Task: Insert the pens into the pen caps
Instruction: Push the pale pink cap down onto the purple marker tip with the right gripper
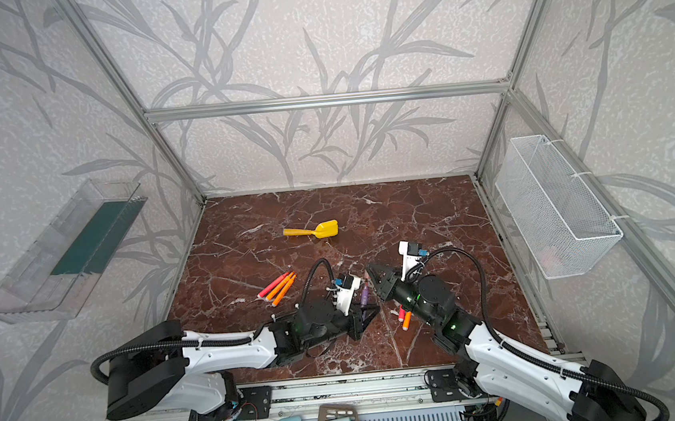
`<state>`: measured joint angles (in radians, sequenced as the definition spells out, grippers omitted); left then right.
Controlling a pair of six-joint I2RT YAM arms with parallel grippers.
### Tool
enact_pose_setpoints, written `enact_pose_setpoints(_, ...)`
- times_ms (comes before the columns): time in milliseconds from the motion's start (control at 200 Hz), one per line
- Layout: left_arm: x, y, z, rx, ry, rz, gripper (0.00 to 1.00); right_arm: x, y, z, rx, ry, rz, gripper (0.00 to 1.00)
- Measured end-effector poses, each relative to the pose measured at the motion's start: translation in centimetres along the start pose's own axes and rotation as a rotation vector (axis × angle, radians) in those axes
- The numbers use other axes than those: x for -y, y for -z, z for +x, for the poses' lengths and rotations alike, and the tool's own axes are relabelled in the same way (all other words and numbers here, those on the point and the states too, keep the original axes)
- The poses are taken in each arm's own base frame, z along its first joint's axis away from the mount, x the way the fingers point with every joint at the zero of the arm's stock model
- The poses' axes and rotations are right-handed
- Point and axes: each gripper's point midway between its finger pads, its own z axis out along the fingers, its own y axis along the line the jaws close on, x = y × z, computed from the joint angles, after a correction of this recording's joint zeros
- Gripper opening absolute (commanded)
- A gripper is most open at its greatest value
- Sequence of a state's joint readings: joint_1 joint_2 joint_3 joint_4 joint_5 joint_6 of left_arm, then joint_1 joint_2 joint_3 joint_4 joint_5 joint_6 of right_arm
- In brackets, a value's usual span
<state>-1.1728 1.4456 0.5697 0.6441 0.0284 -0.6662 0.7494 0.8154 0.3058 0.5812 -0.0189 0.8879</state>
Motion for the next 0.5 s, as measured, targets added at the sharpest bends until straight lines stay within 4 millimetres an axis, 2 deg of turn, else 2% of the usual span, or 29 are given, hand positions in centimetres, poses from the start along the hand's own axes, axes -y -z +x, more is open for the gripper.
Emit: enact_pose_setpoints(500, 0.23, 0.00, -0.31, 0.012, 0.001, 0.010, 0.00, 0.03, 0.80, 0.60, -0.009, -0.028, -0.029, 0.00)
